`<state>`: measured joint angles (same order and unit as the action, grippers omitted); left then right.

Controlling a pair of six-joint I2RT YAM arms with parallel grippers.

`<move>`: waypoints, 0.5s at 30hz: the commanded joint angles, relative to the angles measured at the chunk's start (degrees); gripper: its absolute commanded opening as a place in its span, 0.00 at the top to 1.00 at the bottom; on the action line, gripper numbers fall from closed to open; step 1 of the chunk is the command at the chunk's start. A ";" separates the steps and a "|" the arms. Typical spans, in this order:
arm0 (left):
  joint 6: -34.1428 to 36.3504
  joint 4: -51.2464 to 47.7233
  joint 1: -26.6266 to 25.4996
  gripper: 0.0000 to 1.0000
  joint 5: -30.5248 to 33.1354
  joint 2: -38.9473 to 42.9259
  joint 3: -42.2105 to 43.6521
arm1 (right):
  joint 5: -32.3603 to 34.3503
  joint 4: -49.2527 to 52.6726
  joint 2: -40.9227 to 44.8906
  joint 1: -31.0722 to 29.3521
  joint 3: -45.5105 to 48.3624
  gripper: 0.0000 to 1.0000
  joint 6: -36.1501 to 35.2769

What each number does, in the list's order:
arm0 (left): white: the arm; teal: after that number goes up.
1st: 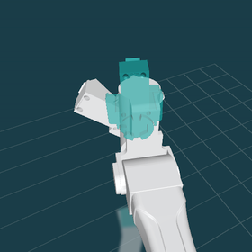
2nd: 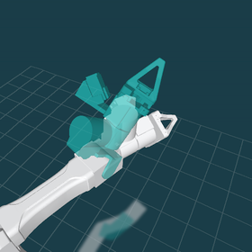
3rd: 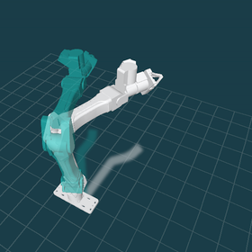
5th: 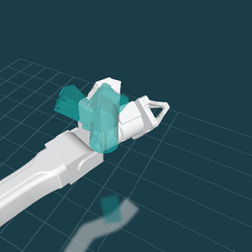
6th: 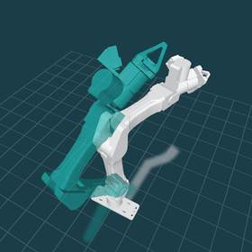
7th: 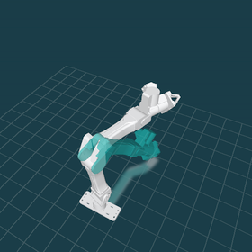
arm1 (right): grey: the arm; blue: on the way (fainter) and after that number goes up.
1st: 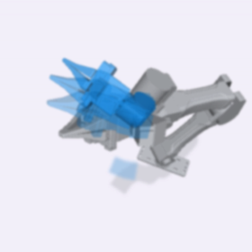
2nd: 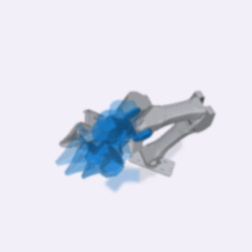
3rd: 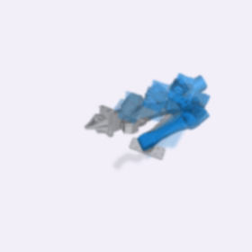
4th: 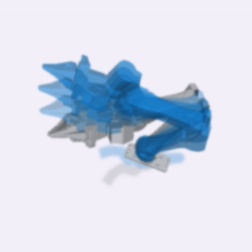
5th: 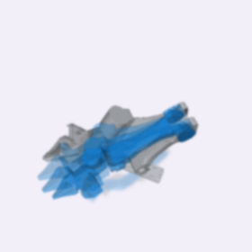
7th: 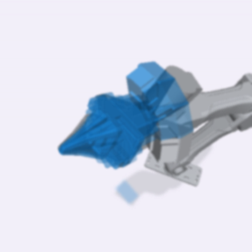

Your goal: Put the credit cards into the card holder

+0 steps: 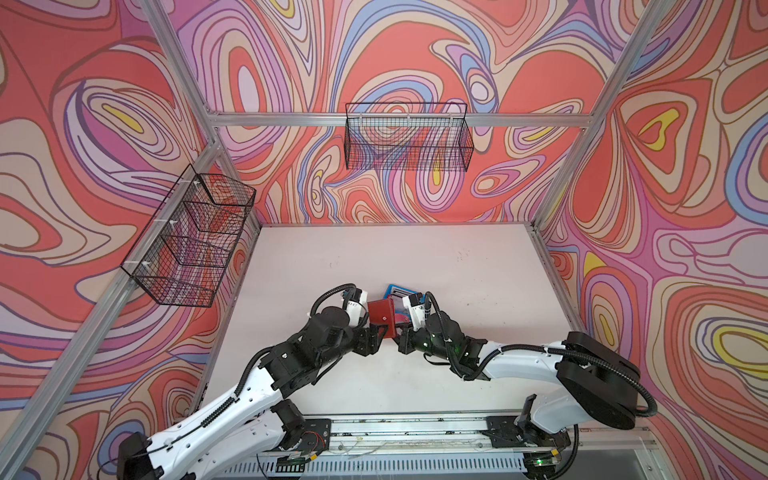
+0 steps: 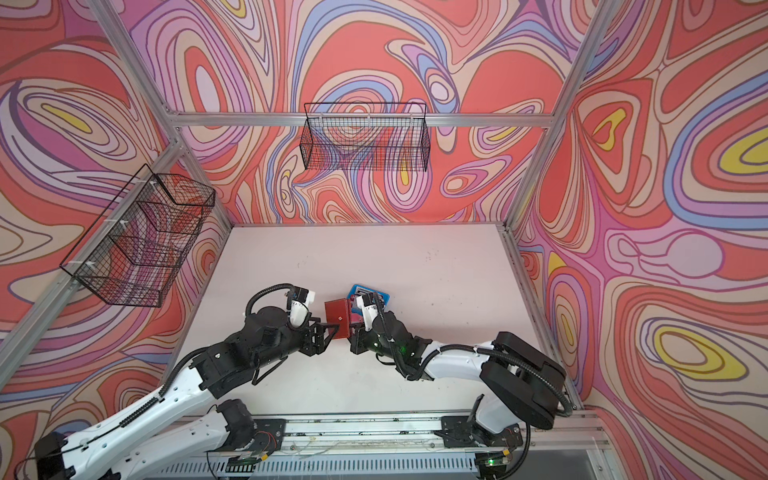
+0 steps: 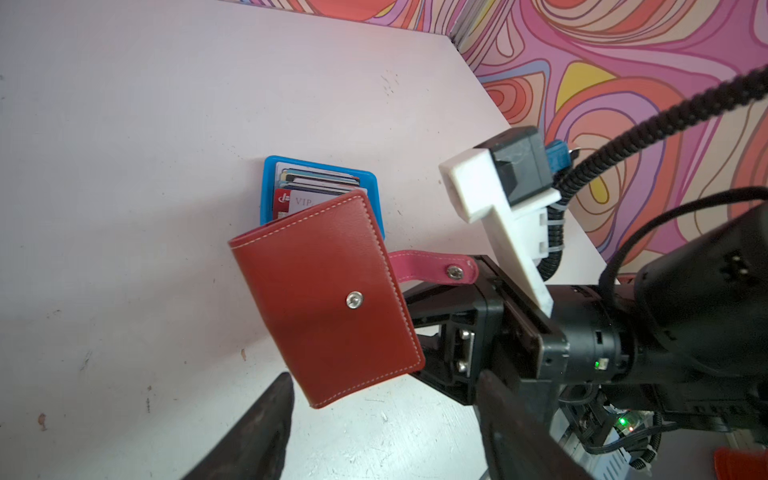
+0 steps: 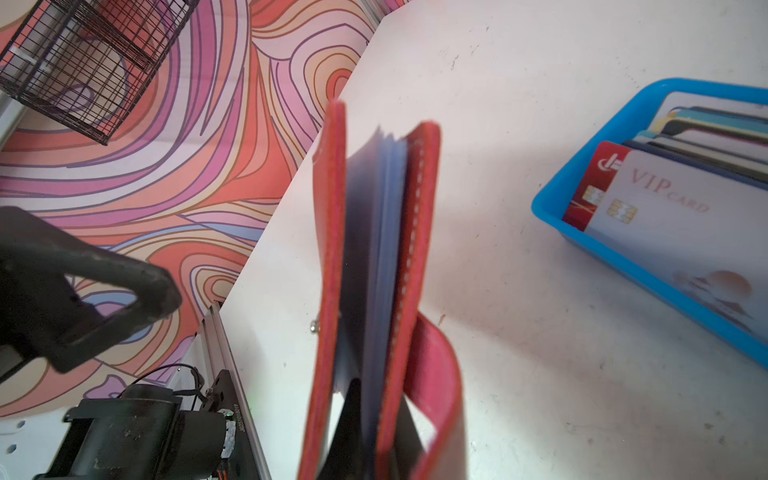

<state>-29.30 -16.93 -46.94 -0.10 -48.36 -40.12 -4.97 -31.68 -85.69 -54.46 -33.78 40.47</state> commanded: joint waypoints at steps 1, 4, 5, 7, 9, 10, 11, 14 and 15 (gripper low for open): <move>1.54 -1.31 -1.08 0.27 4.67 -2.97 -2.33 | 0.85 -1.14 -0.40 -0.22 -1.67 1.00 0.58; 1.21 -2.09 -1.95 0.28 7.45 -6.81 -4.28 | 0.63 -1.09 -0.75 -0.22 -1.86 1.00 0.58; 1.01 -2.41 -2.36 0.28 8.31 -7.95 -4.95 | 0.45 -1.10 -0.86 -0.27 -1.97 1.00 0.58; 0.52 -3.00 -3.59 0.29 11.08 -10.60 -6.17 | -0.02 -1.50 -1.07 -0.37 -1.94 1.00 0.86; 0.14 -4.16 -4.93 0.29 15.06 -12.88 -7.70 | -0.37 -1.89 -1.07 -0.39 -1.73 1.00 0.85; 0.11 -4.91 -5.53 0.29 16.72 -14.24 -8.84 | -0.30 -1.78 -0.99 -0.53 -1.83 1.00 0.73; -0.09 -5.44 -6.09 0.29 17.98 -15.48 -9.71 | -0.31 -1.73 -0.93 -0.64 -1.95 1.00 0.58; -0.84 -5.39 -6.98 0.28 19.46 -18.71 -11.12 | -0.22 -1.39 -0.73 -0.85 -2.00 1.00 0.46; -0.97 -5.54 -7.18 0.28 20.06 -19.85 -11.74 | -0.16 -1.44 -0.54 -0.89 -1.91 1.00 0.45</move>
<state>-29.26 -20.18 -53.52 15.11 -66.06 -49.91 -5.30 -31.73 -86.35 -54.89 -34.39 40.82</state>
